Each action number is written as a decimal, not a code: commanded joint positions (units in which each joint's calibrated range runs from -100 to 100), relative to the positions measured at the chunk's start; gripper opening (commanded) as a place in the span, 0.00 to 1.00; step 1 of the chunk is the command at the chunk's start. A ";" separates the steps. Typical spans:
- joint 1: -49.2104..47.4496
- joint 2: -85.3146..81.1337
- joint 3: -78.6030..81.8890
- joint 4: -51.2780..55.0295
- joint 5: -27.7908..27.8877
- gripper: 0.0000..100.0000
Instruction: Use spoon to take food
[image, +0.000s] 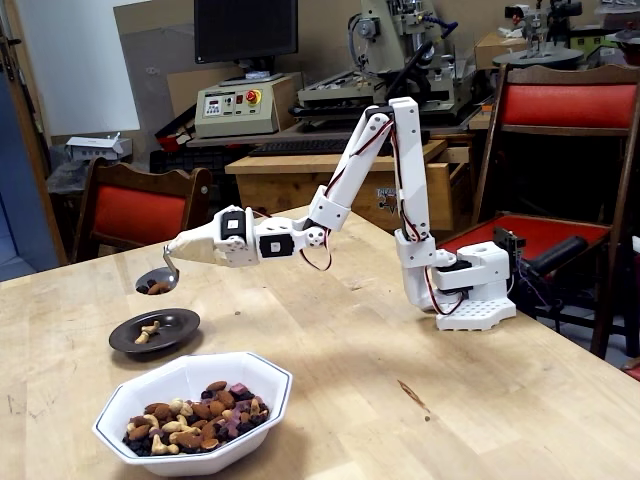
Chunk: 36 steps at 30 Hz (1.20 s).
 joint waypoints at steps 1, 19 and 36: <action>-0.52 -0.80 -0.41 -0.86 0.20 0.04; -0.44 -0.80 -0.41 -0.86 3.81 0.04; -0.44 3.90 -0.41 -0.86 4.69 0.04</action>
